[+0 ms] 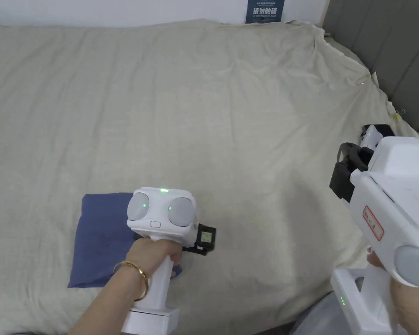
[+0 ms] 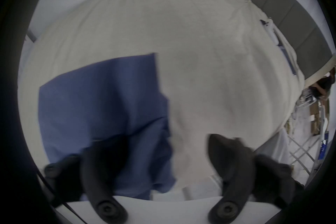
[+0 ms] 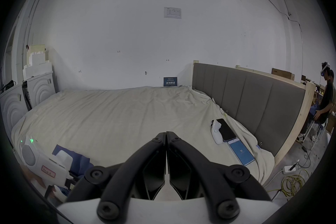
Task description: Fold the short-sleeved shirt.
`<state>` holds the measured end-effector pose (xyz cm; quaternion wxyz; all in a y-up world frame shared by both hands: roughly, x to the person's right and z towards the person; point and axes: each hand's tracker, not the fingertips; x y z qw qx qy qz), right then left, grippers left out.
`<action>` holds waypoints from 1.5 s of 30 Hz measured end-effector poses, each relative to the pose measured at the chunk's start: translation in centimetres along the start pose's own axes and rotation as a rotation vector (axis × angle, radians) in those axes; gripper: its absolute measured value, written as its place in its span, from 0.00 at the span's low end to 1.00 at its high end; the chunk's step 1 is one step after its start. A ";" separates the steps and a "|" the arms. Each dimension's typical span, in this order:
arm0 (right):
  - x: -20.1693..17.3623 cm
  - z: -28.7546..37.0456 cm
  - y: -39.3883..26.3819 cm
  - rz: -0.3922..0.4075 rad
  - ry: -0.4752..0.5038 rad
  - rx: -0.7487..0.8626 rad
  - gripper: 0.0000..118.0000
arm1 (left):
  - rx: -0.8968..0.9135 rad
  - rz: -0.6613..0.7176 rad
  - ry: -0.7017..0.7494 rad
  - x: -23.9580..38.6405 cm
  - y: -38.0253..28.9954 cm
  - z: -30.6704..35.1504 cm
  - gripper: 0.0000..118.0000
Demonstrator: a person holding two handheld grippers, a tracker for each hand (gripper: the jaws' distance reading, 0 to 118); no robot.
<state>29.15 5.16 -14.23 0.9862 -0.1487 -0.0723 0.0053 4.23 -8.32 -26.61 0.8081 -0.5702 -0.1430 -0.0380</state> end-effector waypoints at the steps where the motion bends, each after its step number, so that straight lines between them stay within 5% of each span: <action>1: -0.1 0.0 0.1 0.004 0.002 0.000 0.00 | -0.012 0.001 -0.023 0.3 0.3 0.2 0.95; 7: -0.5 0.0 0.8 0.028 0.013 0.009 0.00 | 0.242 0.174 -0.278 -3.4 2.1 8.0 0.95; 9: -0.5 0.0 0.9 0.026 0.016 0.015 0.00 | 0.352 0.234 -0.257 -5.6 2.2 10.6 0.95; 11: -0.7 -0.1 1.1 0.020 0.024 0.014 0.00 | 0.461 0.235 -0.087 -7.1 1.6 12.1 0.95; 13: -1.0 -0.3 1.1 0.022 0.030 0.014 0.00 | 0.540 0.170 0.115 -7.0 0.7 12.4 0.75; 14: -1.2 -0.4 1.0 0.025 0.031 0.014 0.00 | 0.577 0.127 0.182 -6.8 0.0 11.9 0.55; 15: -1.3 -0.4 0.9 0.025 0.034 0.011 0.00 | 0.588 0.100 0.224 -6.6 -0.6 11.3 0.24; 18: -1.7 -0.5 0.7 0.022 0.044 0.001 0.00 | 0.555 0.086 0.182 -5.7 -2.4 7.9 0.00; 27: -1.7 -0.2 0.3 0.033 0.032 -0.018 0.00 | 0.322 -0.241 0.157 1.5 -7.9 -1.9 0.00; 31: -1.7 0.1 0.3 0.038 0.033 -0.018 0.00 | 0.373 -0.334 0.257 3.3 -8.3 -2.7 0.00; 34: -2.0 0.1 0.3 0.047 0.038 -0.019 0.00 | 0.344 -0.177 0.131 1.9 -7.0 -1.4 0.00; 39: -3.1 -0.3 0.3 0.043 0.063 -0.020 0.00 | 0.395 0.371 -0.405 -2.0 -4.4 4.0 0.00; 42: -4.1 -0.4 0.4 0.040 0.091 -0.014 0.00 | 0.556 0.353 -0.370 -4.0 -3.4 8.4 0.00; 45: -5.7 -0.7 0.6 0.028 0.130 -0.003 0.00 | 0.691 0.249 -0.183 -5.9 -3.6 12.3 0.00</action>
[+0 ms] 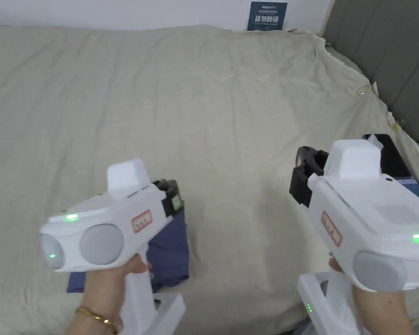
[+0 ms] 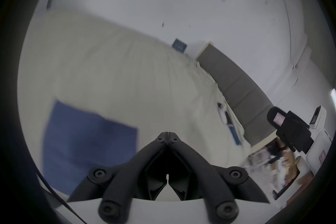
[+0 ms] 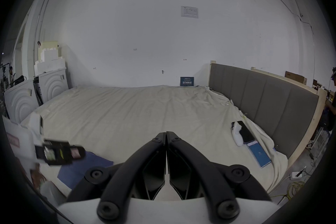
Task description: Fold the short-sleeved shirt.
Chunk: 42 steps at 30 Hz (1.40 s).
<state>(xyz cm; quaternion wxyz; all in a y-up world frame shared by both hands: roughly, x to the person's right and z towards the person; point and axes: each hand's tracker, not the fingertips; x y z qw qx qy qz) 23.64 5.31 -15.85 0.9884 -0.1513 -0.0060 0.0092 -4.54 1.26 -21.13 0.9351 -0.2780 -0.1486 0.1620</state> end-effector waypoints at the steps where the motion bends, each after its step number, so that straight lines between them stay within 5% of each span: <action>1: -0.8 -0.2 0.1 -0.006 0.017 0.003 0.00 | 0.038 -0.047 0.052 -0.6 0.6 1.1 0.00; 10: -12.6 -4.8 -1.6 -0.018 0.228 -0.032 0.00 | 0.226 -0.258 0.410 -5.5 1.8 6.9 0.00; 16: -20.6 -8.9 -7.1 0.040 0.307 -0.188 0.00 | 0.213 -0.229 0.422 -7.9 1.3 8.3 0.00; 22: -23.2 -11.0 -14.0 0.053 0.286 -0.399 0.00 | 0.189 -0.220 0.412 -9.9 1.0 8.5 0.00; 28: -23.8 -11.3 -15.4 0.080 0.277 -0.379 0.00 | 0.163 -0.163 0.393 -12.1 1.9 7.9 0.00; 29: -23.6 -11.3 -15.5 0.074 0.277 -0.378 0.00 | 0.157 -0.154 0.385 -12.5 2.1 7.6 0.04; 31: -23.6 -11.3 -15.6 0.060 0.279 -0.376 0.00 | 0.126 -0.105 0.319 -13.8 2.7 6.8 0.33; 34: -23.4 -11.3 -15.2 0.064 0.284 -0.383 0.00 | -0.041 0.002 0.139 -16.6 4.1 4.8 0.96; 42: -23.1 -11.4 -15.2 0.042 0.294 -0.395 0.00 | -0.520 0.471 -0.394 -26.3 2.3 -3.3 1.00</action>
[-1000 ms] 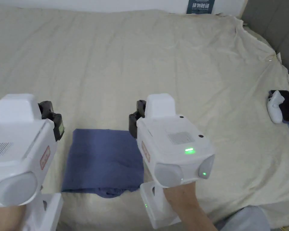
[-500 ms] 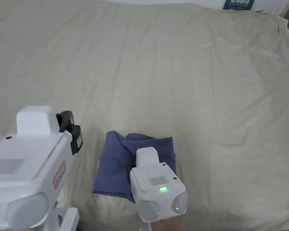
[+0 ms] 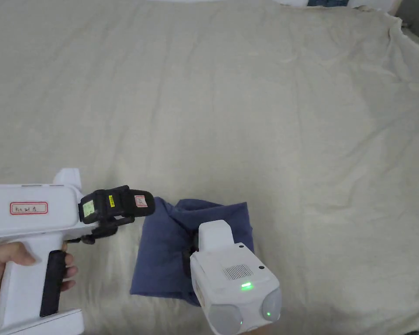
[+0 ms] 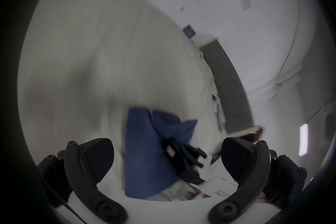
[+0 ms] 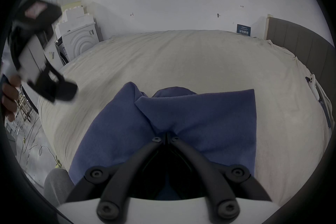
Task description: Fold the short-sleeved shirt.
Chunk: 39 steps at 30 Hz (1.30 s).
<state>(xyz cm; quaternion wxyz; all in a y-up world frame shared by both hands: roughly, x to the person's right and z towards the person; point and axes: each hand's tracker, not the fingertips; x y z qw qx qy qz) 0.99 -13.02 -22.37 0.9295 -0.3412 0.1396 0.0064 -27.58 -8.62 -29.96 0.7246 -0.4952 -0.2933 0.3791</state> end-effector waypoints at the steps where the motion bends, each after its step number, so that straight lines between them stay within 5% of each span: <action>1: 0.0 0.0 0.0 -0.001 0.000 0.000 0.00 | -0.054 0.044 -0.031 -1.2 0.1 -0.6 1.00; 7: 0.1 0.1 0.1 -0.020 0.005 -0.002 0.00 | -0.135 0.125 0.007 -4.2 -0.5 -2.8 0.97; 15: 0.3 0.0 0.3 -0.037 0.016 -0.009 0.00 | -0.169 0.118 -0.117 -3.1 -1.2 -5.5 0.91; 17: 0.5 0.0 0.4 -0.043 0.022 -0.014 0.00 | -0.197 0.091 -0.106 -2.6 -1.6 -6.8 0.77; 20: 0.8 0.0 0.6 -0.062 0.032 -0.023 0.00 | -0.185 0.014 0.088 -2.2 -1.8 -7.5 0.22; 22: 1.0 0.0 0.6 -0.086 0.041 -0.032 0.00 | -0.153 0.057 0.015 -2.6 -2.0 -7.2 0.21; 28: 1.7 0.7 2.1 -0.055 0.085 -0.066 0.00 | -0.152 -0.021 0.201 1.3 -2.5 -7.0 0.18; 32: 3.9 4.8 4.4 -0.056 0.120 0.096 0.00 | -0.165 0.005 0.360 4.2 -1.4 -7.0 0.17; 39: 10.4 11.7 9.5 -0.022 0.035 0.317 0.00 | -0.092 -0.072 0.501 6.4 0.6 -1.3 0.16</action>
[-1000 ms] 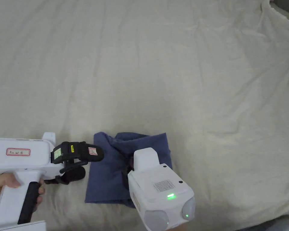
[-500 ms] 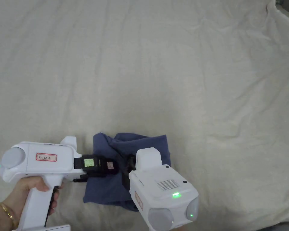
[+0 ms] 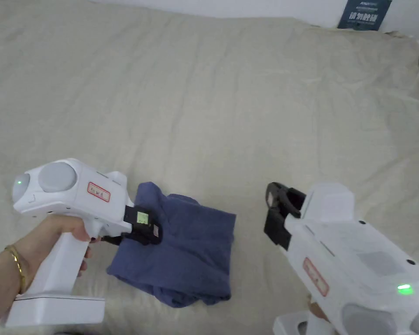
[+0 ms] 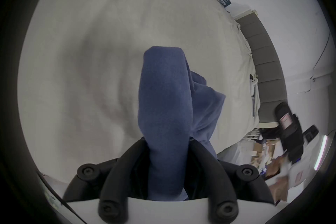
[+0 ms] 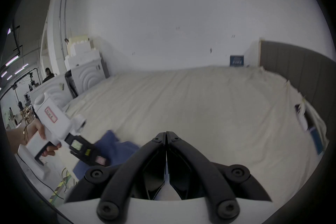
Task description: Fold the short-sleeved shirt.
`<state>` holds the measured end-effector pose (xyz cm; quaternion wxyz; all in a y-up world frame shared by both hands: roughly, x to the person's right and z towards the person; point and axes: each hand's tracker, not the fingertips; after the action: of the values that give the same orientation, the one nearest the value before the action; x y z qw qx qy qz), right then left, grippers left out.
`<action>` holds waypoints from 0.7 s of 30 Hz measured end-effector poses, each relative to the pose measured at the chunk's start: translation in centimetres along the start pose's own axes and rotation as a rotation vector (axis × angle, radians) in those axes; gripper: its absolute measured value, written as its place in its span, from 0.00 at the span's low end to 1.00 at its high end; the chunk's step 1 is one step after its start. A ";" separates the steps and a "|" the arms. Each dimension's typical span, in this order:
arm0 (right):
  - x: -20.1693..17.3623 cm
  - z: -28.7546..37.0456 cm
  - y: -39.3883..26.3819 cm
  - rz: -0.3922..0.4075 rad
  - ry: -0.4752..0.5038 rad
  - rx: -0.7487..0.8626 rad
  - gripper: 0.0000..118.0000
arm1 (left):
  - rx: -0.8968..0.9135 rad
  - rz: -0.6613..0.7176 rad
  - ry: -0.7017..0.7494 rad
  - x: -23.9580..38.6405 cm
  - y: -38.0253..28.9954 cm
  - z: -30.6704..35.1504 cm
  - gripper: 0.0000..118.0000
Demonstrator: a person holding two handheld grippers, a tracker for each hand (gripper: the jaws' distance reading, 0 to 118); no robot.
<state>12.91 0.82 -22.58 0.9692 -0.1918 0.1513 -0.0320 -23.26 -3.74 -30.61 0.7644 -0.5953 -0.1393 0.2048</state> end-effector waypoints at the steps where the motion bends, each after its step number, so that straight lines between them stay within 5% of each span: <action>1: 0.7 0.5 0.6 0.013 -0.023 0.018 0.00 | 0.014 0.004 0.031 -0.8 0.2 1.0 0.16; 9: 5.6 4.3 3.6 0.011 -0.212 0.103 0.00 | 0.121 0.089 0.424 -11.3 2.6 9.6 0.16; 18: 6.5 5.4 4.3 -0.029 -0.377 0.099 0.00 | 0.090 0.085 0.847 -21.6 6.9 13.6 0.18; 20: 6.4 5.2 4.3 -0.035 -0.401 0.102 0.00 | 0.083 0.045 0.972 -23.1 7.4 13.6 0.38; 21: 6.3 5.2 4.3 -0.043 -0.410 0.101 0.00 | 0.088 0.027 1.047 -23.8 7.5 13.5 0.60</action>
<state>20.54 5.89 -21.44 0.9871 -0.1487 -0.0551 -0.0203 -51.43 -2.02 -33.75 0.7533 -0.5869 0.2779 -0.1046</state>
